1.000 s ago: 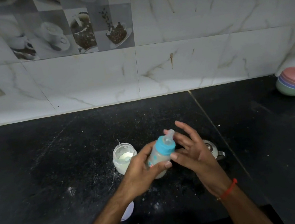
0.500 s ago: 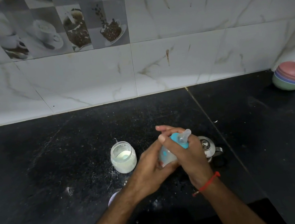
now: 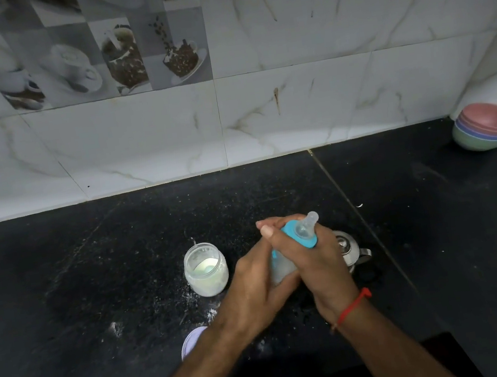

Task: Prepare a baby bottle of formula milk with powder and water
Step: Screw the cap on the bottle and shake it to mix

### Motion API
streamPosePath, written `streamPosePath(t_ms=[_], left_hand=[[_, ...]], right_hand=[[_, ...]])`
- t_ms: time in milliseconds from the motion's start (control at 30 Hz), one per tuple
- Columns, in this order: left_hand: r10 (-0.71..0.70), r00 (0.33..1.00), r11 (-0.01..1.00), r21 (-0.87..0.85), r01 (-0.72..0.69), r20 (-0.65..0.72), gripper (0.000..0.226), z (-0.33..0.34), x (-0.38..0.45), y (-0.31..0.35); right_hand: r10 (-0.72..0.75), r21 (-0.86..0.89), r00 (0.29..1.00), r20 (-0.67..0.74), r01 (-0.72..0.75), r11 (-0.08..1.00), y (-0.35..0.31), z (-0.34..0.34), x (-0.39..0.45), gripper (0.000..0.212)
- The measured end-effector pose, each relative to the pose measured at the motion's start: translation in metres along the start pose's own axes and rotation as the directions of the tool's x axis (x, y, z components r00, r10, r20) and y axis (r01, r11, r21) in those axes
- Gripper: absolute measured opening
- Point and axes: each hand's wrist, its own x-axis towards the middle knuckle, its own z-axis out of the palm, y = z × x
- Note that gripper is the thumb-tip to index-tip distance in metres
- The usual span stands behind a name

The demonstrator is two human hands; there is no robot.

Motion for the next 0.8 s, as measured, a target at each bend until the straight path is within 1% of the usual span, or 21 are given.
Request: streamPosePath(t_ms=[67, 100, 133, 200, 233, 300, 367, 400, 433, 467, 500, 533, 567, 600, 633, 700, 733, 767, 800], left_hand=[[0.043, 0.999, 0.995, 0.091, -0.04, -0.029, 0.053, 0.002, -0.003, -0.006], [0.049, 0.998, 0.992, 0.117, -0.044, -0.037, 0.054, 0.001, -0.003, -0.006], [0.04, 0.998, 0.993, 0.116, -0.035, -0.044, 0.055, 0.001, -0.003, -0.006], [-0.007, 0.998, 0.994, 0.109, 0.013, -0.057, 0.061, 0.001, -0.004, -0.003], [-0.044, 0.996, 0.991, 0.123, 0.053, -0.072, 0.07, 0.001, -0.004, -0.002], [-0.133, 0.986, 0.981, 0.129, 0.145, -0.098, 0.095, -0.002, -0.003, -0.001], [-0.18, 0.98, 0.974, 0.124, 0.189, -0.079, 0.119, -0.009, 0.001, 0.0], [-0.18, 0.982, 0.975, 0.125, 0.186, -0.06, 0.129, -0.013, 0.003, 0.001], [-0.164, 0.985, 0.979, 0.112, 0.168, -0.051, 0.135, -0.016, 0.004, 0.003], [-0.139, 0.989, 0.987, 0.078, 0.143, -0.057, 0.138, -0.02, 0.005, 0.005], [-0.109, 0.991, 0.993, 0.038, 0.112, -0.078, 0.139, -0.023, 0.006, 0.007], [-0.08, 0.991, 0.997, 0.005, 0.081, -0.108, 0.139, -0.027, 0.007, 0.008], [-0.059, 0.988, 0.998, -0.012, 0.058, -0.141, 0.136, -0.03, 0.008, 0.009], [-0.044, 0.984, 0.999, -0.017, 0.042, -0.17, 0.131, -0.032, 0.009, 0.009], [-0.035, 0.98, 0.999, -0.017, 0.033, -0.197, 0.125, -0.034, 0.009, 0.009], [-0.04, 0.97, 0.999, -0.025, 0.035, -0.239, 0.111, -0.036, 0.008, 0.007], [-0.049, 0.966, 0.999, -0.031, 0.042, -0.254, 0.104, -0.036, 0.007, 0.005], [-0.058, 0.963, 0.998, -0.037, 0.05, -0.264, 0.099, -0.036, 0.006, 0.004], [-0.068, 0.96, 0.997, -0.042, 0.059, -0.273, 0.094, -0.035, 0.004, 0.003]], right_hand=[[0.009, 0.012, 0.993, -0.117, -0.008, 1.0, 0.005, 0.009, -0.004, 0.017], [0.006, 0.013, 0.988, -0.152, -0.004, 1.0, 0.006, 0.01, -0.004, 0.021], [-0.001, 0.006, 0.987, -0.159, 0.002, 1.0, 0.007, 0.01, -0.004, 0.026], [-0.02, -0.03, 0.997, -0.081, 0.018, 0.999, 0.01, 0.003, -0.003, 0.04], [-0.017, -0.052, 1.0, -0.018, 0.016, 0.999, 0.011, -0.001, -0.002, 0.045], [0.014, -0.106, 0.997, 0.082, -0.006, 0.994, 0.011, -0.011, -0.003, 0.053], [0.005, -0.163, 0.995, 0.104, 0.012, 0.987, 0.01, -0.021, -0.003, 0.054], [-0.018, -0.178, 0.995, 0.093, 0.035, 0.983, 0.009, -0.025, -0.002, 0.054], [-0.043, -0.158, 0.997, 0.06, 0.052, 0.986, 0.009, -0.027, -0.001, 0.055], [-0.043, -0.083, 0.999, -0.005, 0.042, 0.996, 0.007, -0.028, -0.001, 0.058], [0.004, 0.052, 0.997, -0.083, 0.0, 0.999, 0.007, -0.028, 0.001, 0.062], [0.084, 0.209, 0.985, -0.149, -0.051, 0.977, 0.007, -0.028, 0.003, 0.065], [0.174, 0.351, 0.966, -0.194, -0.097, 0.931, 0.008, -0.028, 0.004, 0.066], [0.264, 0.469, 0.943, -0.201, -0.143, 0.872, 0.01, -0.028, 0.006, 0.063], [0.351, 0.572, 0.919, -0.178, -0.194, 0.797, 0.012, -0.028, 0.008, 0.059], [0.488, 0.718, 0.866, -0.111, -0.269, 0.642, 0.017, -0.03, 0.008, 0.055], [0.527, 0.764, 0.846, -0.086, -0.283, 0.58, 0.02, -0.03, 0.008, 0.055], [0.54, 0.788, 0.839, -0.062, -0.291, 0.542, 0.021, -0.03, 0.007, 0.056], [0.536, 0.791, 0.843, -0.047, -0.296, 0.535, 0.022, -0.03, 0.006, 0.055]])
